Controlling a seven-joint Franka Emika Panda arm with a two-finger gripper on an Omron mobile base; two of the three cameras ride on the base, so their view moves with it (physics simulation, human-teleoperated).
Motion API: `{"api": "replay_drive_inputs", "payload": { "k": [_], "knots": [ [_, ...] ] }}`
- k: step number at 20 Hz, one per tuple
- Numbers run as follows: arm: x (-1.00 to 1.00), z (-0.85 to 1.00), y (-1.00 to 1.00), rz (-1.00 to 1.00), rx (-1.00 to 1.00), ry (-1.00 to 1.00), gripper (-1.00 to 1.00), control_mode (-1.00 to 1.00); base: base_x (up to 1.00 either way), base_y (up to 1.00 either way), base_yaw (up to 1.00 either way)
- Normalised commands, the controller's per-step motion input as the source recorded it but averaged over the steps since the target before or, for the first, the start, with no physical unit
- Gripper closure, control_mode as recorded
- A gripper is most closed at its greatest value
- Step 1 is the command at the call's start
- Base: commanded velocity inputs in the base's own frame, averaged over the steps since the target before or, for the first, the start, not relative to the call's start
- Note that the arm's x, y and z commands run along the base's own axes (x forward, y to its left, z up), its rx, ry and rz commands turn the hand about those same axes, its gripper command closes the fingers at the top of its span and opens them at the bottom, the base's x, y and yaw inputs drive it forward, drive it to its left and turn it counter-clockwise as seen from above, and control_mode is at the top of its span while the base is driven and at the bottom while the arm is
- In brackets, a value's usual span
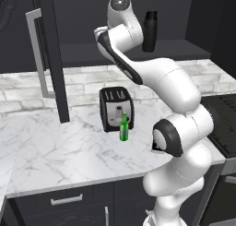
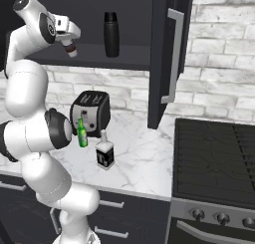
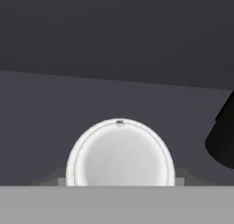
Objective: Sort all alcoholic drinks to one cabinet, and non-alcoholic drinks to the other.
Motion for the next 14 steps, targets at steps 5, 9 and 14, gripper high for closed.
{"api": "replay_drive_inputs", "payload": {
  "k": [5, 9, 14],
  "knots": [
    [0.07, -0.05, 0.00, -0.02, 0.00, -0.01, 1.00, -1.00, 0.00, 0.00, 0.00],
    [0.06, -0.02, 0.00, -0.01, 0.00, -0.01, 1.00, -1.00, 0.00, 0.00, 0.00],
    [0.09, -0.04, 0.00, -0.01, 0.00, 0.00, 1.00, -1.00, 0.00, 0.00, 0.00]
  ]
}}
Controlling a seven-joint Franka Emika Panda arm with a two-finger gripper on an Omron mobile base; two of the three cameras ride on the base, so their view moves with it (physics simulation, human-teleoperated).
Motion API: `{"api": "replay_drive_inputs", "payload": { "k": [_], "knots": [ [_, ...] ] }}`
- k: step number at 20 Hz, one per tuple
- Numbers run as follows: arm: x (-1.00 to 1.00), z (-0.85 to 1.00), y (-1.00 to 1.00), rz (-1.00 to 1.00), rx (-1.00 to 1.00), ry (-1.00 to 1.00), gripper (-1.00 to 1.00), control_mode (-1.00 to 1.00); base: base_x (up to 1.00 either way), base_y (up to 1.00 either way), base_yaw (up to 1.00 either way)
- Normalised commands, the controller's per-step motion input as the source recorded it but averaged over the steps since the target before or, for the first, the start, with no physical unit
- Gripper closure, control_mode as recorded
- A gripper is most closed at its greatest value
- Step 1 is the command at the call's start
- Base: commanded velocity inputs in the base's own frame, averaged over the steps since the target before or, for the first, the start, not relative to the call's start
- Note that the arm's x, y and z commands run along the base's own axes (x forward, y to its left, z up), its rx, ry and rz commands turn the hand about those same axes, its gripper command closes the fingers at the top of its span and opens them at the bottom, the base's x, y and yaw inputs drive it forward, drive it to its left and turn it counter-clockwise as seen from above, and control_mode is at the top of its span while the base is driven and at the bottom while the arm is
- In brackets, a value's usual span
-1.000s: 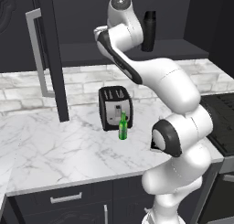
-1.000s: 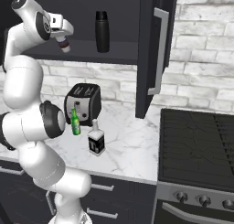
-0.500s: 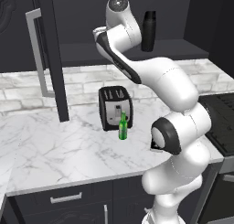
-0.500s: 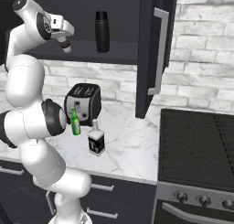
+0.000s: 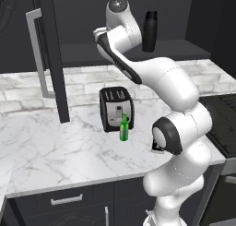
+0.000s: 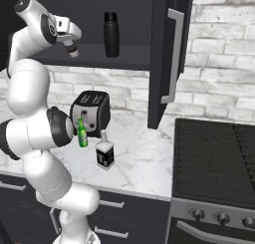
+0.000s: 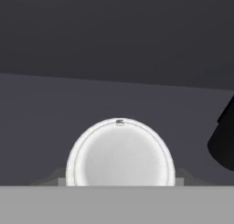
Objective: Sort all alcoholic drinks to one cabinet, and non-alcoholic drinks to the other.
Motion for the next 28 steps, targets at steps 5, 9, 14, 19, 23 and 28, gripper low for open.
{"api": "replay_drive_inputs", "payload": {
  "k": [5, 9, 14, 19, 23, 28],
  "knots": [
    [0.16, -0.08, 0.00, 0.00, 0.00, 0.00, 1.00, -1.00, 0.00, 0.00, 0.00],
    [0.21, -0.03, 0.00, 0.00, 0.00, 0.00, 1.00, -1.00, 0.00, 0.00, 0.00],
    [0.18, -0.01, 0.00, 0.00, 0.00, 0.00, 1.00, -1.00, 0.00, 0.00, 0.00],
    [0.11, -0.05, 0.00, 0.00, 0.00, 0.00, 1.00, -1.00, 0.00, 0.00, 0.00],
    [0.05, -0.05, 0.00, 0.00, 0.00, 0.00, 1.00, -1.00, 0.00, 0.00, 0.00],
    [0.00, -0.03, 0.00, 0.00, 0.00, 0.00, -1.00, -1.00, 0.00, 0.00, 0.00]
  ]
}}
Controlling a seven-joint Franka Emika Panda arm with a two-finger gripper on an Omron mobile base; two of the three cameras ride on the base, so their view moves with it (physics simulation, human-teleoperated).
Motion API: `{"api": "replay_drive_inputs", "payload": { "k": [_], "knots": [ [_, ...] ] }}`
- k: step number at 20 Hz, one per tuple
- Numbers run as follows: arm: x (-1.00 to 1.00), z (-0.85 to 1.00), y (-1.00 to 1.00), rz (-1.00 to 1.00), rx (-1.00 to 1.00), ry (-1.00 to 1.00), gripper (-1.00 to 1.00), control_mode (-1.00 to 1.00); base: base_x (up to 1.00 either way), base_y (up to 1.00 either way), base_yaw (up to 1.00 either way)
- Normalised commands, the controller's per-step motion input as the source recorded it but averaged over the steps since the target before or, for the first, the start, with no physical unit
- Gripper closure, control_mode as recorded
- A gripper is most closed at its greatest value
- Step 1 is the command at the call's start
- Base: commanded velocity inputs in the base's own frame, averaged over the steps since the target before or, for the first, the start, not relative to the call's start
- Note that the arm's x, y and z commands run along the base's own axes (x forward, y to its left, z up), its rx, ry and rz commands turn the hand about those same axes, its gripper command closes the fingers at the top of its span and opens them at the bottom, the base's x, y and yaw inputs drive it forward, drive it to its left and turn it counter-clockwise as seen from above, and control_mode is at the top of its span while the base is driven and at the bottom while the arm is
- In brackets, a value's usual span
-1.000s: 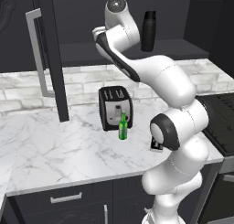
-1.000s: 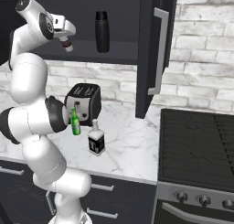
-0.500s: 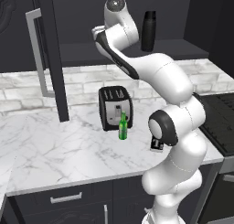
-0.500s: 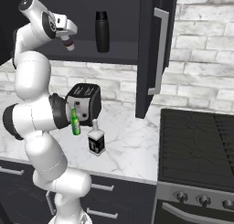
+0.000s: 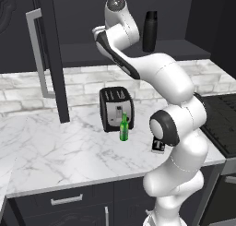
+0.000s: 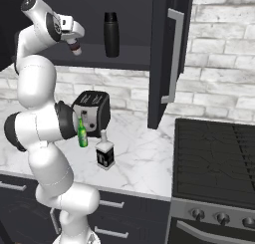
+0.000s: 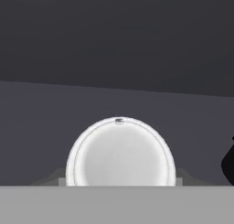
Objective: Sort all alcoholic drinks to one cabinet, and non-alcoholic drinks to the other.
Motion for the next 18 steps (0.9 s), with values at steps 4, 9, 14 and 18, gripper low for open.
{"api": "replay_drive_inputs", "payload": {
  "k": [4, 9, 14, 18],
  "knots": [
    [0.02, -0.06, 0.00, 0.00, 0.00, 0.00, -1.00, -1.00, 0.00, 0.00, 0.00],
    [0.07, -0.02, 0.00, 0.00, 0.00, -0.03, -1.00, -1.00, 0.00, 0.00, 0.00],
    [0.14, 0.00, -0.06, 0.00, 0.00, -0.07, -1.00, -1.00, 0.00, 0.00, 0.00],
    [0.10, 0.00, -0.09, 0.00, 0.00, -0.08, -1.00, -1.00, 0.00, 0.00, 0.00]
  ]
}}
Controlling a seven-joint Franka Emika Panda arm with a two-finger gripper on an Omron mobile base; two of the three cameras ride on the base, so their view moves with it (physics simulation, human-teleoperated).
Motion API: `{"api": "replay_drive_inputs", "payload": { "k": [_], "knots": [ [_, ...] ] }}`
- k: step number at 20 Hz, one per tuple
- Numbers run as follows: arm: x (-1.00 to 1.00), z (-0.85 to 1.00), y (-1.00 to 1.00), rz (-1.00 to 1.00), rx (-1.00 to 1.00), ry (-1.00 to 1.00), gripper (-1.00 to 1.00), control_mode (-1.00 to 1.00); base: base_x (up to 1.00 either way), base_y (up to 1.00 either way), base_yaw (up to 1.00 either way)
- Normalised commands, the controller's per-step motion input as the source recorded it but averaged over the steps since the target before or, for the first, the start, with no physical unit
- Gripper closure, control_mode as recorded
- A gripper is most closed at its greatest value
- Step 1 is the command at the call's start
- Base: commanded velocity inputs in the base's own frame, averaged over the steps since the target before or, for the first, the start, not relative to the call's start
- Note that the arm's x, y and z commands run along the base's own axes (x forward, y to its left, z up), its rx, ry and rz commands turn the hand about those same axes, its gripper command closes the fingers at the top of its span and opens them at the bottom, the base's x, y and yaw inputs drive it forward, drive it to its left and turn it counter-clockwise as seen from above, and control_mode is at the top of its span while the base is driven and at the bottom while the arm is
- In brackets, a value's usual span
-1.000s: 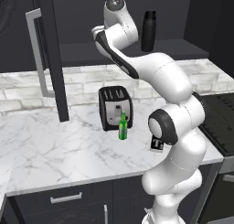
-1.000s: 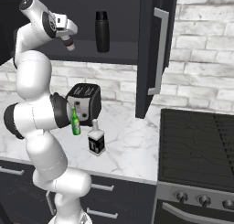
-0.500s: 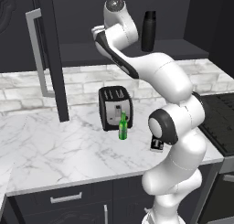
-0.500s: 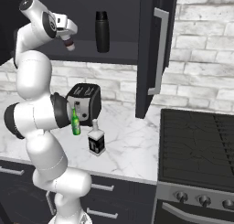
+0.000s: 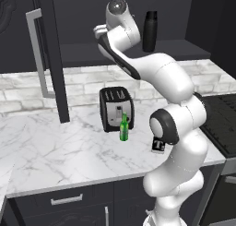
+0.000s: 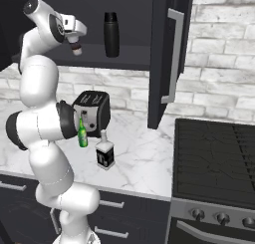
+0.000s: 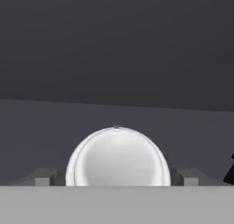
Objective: Sort all alcoholic drinks to one cabinet, and non-alcoholic drinks to the other.
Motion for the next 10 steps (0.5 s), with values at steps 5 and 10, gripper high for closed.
{"api": "replay_drive_inputs", "payload": {
  "k": [5, 10],
  "knots": [
    [0.01, -0.01, -0.08, 0.00, 0.00, -0.06, -1.00, -1.00, 0.00, 0.00, 0.00],
    [0.05, 0.00, -0.07, 0.00, 0.00, -0.02, -1.00, -1.00, 0.00, 0.00, 0.00]
  ]
}}
